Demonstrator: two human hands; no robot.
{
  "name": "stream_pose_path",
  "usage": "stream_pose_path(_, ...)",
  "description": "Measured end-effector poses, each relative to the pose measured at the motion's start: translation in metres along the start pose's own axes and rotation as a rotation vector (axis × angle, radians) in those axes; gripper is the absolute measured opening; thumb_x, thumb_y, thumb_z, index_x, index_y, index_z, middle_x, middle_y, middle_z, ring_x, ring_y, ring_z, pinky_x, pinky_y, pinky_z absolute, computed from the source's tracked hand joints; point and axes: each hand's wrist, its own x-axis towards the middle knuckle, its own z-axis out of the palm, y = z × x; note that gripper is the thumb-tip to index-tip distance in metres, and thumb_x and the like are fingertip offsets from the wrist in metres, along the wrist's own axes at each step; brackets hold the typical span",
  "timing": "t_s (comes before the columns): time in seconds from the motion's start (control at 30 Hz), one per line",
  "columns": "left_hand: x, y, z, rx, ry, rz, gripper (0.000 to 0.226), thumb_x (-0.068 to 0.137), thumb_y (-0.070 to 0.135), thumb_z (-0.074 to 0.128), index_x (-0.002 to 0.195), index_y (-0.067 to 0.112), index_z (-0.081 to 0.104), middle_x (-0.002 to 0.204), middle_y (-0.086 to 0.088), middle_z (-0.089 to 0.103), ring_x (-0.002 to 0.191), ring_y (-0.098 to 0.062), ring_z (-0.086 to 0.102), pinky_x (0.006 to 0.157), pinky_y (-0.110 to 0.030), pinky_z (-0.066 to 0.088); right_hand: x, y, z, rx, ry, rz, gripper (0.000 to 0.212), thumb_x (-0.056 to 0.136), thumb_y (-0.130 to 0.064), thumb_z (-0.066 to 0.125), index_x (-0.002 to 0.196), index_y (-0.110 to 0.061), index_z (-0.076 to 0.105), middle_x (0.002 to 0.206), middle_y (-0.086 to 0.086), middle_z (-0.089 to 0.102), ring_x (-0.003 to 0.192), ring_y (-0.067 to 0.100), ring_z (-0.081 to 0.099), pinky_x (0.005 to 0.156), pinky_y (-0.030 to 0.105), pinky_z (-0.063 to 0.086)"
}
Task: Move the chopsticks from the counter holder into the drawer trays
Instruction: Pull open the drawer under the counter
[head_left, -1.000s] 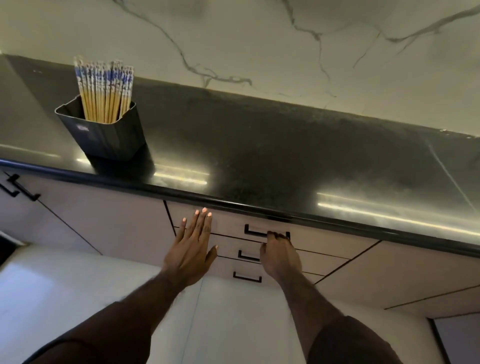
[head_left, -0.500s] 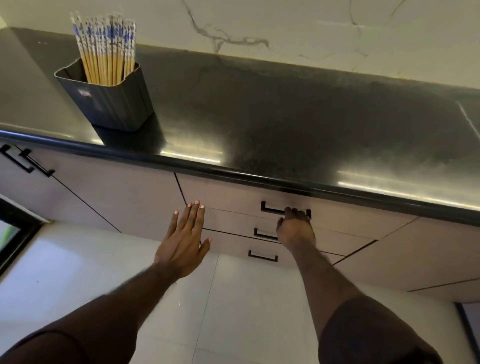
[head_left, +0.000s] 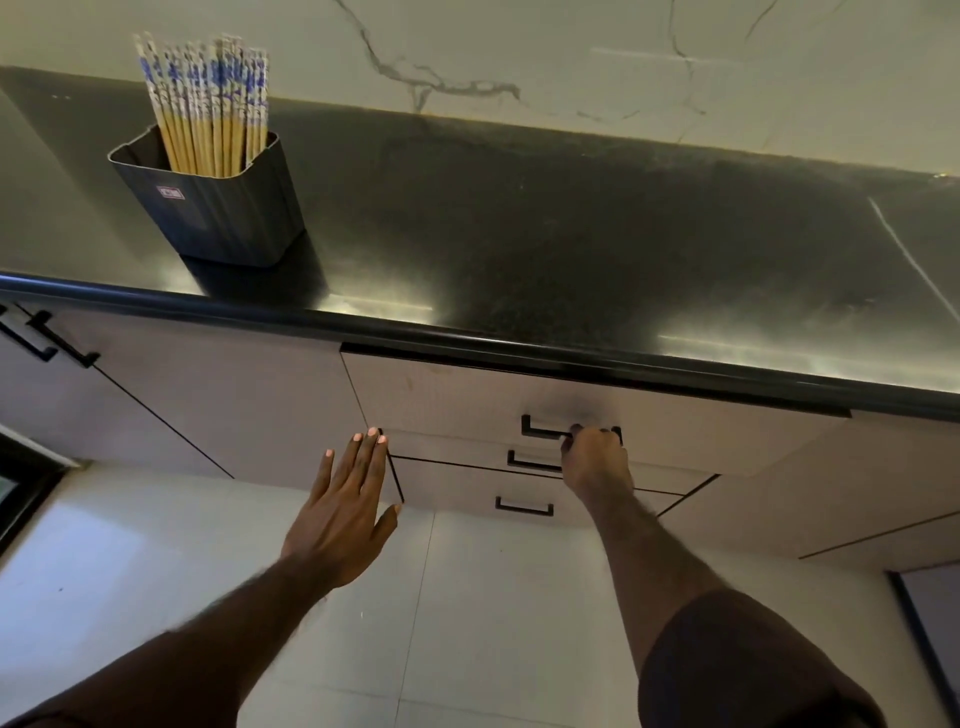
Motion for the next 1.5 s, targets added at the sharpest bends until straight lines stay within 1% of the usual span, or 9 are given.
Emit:
stream_pose_path(0.17, -0.005, -0.013, 0.004, 0.018, -0.016, 0.006, 0.088, 0.078, 0.068, -0.019, 0.146, 0.011, -0.022, 0.157, -0.010, -0.023, 0.145, -0.026, -0.020, 0.117, -0.042, -0.014, -0.017, -0.001, 0.006, 0.053, 0.032, 0.076, 0.019, 0.097, -0.021, 0.055, 0.108, -0.008, 0.064, 0.091, 0.009, 0.063, 0.073, 0.016, 0.054, 0.061, 0.026, 0.043)
stream_pose_path(0.3, -0.013, -0.013, 0.007, 0.019, -0.010, 0.023, 0.088, 0.080, 0.067, -0.019, 0.147, 0.011, -0.020, 0.157, -0.010, -0.023, 0.146, -0.026, -0.019, 0.117, -0.042, -0.012, -0.052, 0.010, 0.018, 0.057, 0.099, 0.054, 0.028, 0.098, -0.030, 0.052, 0.109, -0.009, 0.067, 0.092, 0.008, 0.068, 0.067, 0.012, 0.045, 0.059, 0.022, 0.034)
stream_pose_path(0.4, -0.026, -0.002, 0.006, 0.000, 0.047, 0.027, 0.082, 0.089, 0.063, -0.002, 0.150, 0.009, -0.012, 0.159, -0.013, -0.014, 0.148, -0.029, -0.010, 0.120, -0.041, -0.011, -0.071, 0.017, 0.023, 0.118, 0.080, 0.078, 0.031, 0.099, -0.033, 0.050, 0.111, -0.011, 0.067, 0.099, 0.008, 0.069, 0.078, 0.015, 0.055, 0.065, 0.022, 0.038)
stream_pose_path(0.5, -0.040, 0.011, 0.006, -0.028, 0.101, 0.055, 0.079, 0.094, 0.056, 0.015, 0.151, 0.007, -0.005, 0.160, -0.015, -0.003, 0.148, -0.030, 0.000, 0.118, -0.037, -0.012, -0.085, 0.021, 0.026, 0.146, 0.053, 0.080, 0.032, 0.099, -0.034, 0.050, 0.111, -0.010, 0.066, 0.101, 0.009, 0.069, 0.079, 0.014, 0.053, 0.067, 0.023, 0.039)
stream_pose_path(0.67, -0.064, 0.024, 0.010, -0.068, 0.123, 0.074, 0.080, 0.092, 0.061, 0.006, 0.151, 0.009, -0.010, 0.161, -0.013, -0.008, 0.149, -0.027, -0.004, 0.119, -0.036, -0.013, -0.115, 0.025, 0.027, 0.176, 0.042, 0.080, 0.032, 0.098, -0.033, 0.051, 0.113, -0.009, 0.067, 0.107, 0.010, 0.070, 0.096, 0.021, 0.063, 0.071, 0.023, 0.043)
stream_pose_path(0.8, -0.087, 0.035, 0.012, -0.079, 0.102, 0.065, 0.081, 0.092, 0.061, 0.004, 0.151, 0.007, -0.009, 0.161, -0.013, -0.007, 0.148, -0.027, -0.005, 0.119, -0.046, 0.000, -0.142, 0.033, 0.031, 0.184, 0.027, 0.098, 0.033, 0.099, -0.033, 0.049, 0.115, -0.010, 0.066, 0.108, 0.009, 0.068, 0.101, 0.021, 0.059, 0.072, 0.021, 0.038)
stream_pose_path(1.07, -0.157, 0.057, 0.022, -0.078, 0.112, 0.006, 0.081, 0.092, 0.061, 0.003, 0.150, 0.006, -0.009, 0.160, -0.013, -0.010, 0.148, -0.028, -0.006, 0.119, -0.046, 0.001, -0.206, 0.052, 0.047, 0.170, 0.032, 0.049, 0.026, 0.096, -0.026, 0.057, 0.114, -0.010, 0.067, 0.106, 0.009, 0.068, 0.093, 0.020, 0.063, 0.073, 0.024, 0.047)
stream_pose_path(1.3, -0.223, 0.084, 0.029, -0.097, 0.103, -0.028, 0.081, 0.089, 0.060, 0.006, 0.148, 0.009, -0.017, 0.158, -0.011, -0.021, 0.147, -0.025, -0.017, 0.119, -0.043, -0.007, -0.269, 0.072, 0.061, 0.155, 0.012, 0.018, 0.026, 0.094, -0.018, 0.060, 0.118, -0.009, 0.065, 0.109, 0.011, 0.067, 0.095, 0.022, 0.064, 0.076, 0.024, 0.050)
stream_pose_path(1.5, -0.274, 0.093, 0.039, -0.108, 0.058, -0.041, 0.089, 0.081, 0.069, -0.015, 0.148, 0.011, -0.016, 0.157, -0.009, -0.021, 0.145, -0.024, -0.019, 0.117, -0.040, -0.011, -0.315, 0.084, 0.075, 0.158, -0.003, 0.018, 0.026, 0.096, -0.019, 0.057, 0.118, -0.010, 0.065, 0.109, 0.011, 0.068, 0.095, 0.022, 0.065, 0.078, 0.025, 0.052)
